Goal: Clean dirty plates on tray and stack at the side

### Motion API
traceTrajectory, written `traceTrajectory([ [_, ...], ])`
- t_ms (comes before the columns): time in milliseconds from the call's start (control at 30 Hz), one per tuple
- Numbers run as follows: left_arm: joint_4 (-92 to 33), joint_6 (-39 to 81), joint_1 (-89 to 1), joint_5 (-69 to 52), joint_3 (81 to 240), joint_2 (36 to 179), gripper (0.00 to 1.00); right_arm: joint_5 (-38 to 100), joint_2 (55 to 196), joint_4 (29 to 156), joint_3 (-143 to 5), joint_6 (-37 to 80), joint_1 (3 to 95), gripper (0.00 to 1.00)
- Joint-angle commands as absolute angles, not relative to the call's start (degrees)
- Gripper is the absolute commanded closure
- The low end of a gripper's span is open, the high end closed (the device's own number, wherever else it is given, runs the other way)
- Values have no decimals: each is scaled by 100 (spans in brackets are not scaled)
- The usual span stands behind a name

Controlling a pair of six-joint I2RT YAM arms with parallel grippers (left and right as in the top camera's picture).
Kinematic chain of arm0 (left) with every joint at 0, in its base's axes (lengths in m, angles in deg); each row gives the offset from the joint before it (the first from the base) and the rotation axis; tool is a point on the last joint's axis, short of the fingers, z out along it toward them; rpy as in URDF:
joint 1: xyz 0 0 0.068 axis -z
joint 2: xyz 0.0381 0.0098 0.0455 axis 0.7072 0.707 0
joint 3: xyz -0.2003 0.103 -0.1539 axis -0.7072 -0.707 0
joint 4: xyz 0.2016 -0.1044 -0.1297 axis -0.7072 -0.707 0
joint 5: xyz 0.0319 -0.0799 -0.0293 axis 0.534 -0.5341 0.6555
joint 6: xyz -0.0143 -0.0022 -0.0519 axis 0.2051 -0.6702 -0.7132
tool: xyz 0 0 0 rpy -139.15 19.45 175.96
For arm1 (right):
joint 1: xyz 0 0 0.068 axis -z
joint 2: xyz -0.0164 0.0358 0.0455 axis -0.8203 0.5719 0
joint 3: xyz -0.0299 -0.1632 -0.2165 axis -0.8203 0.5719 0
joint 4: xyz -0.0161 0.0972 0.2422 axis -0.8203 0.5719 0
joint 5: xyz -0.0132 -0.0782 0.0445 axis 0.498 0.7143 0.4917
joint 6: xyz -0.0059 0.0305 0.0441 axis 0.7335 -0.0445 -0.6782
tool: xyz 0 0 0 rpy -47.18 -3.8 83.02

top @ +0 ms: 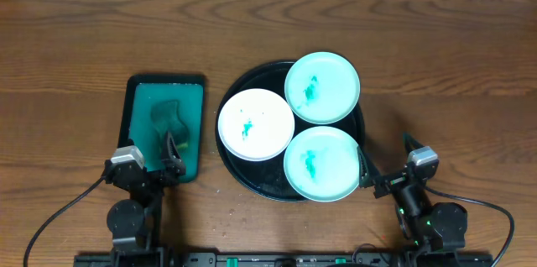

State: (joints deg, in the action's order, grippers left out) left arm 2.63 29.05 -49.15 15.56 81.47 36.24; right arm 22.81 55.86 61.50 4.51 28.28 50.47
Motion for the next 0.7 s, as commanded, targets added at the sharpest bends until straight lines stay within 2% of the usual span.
traceTrajectory([
  [0, 53, 2894, -4950, 1558, 8059, 3596, 16, 2288, 5603, 5899, 457, 2714, 5015, 1],
  [133, 101, 2896, -4950, 1171, 8153, 3598, 16, 1567, 5603, 5261, 390, 2460, 5015, 1],
  [300, -308, 2920, -4950, 1105, 8789, 4020, 16, 1234, 5833, 5803, -220, 2316, 5015, 1],
  [467, -742, 2970, -4950, 1105, 10138, 5528, 16, 1132, 6814, 6860, -1335, 2655, 5015, 1],
  [667, -1949, 2988, -4950, 1103, 12448, 7987, 16, 950, 9044, 8119, -3291, 2793, 5015, 1],
])
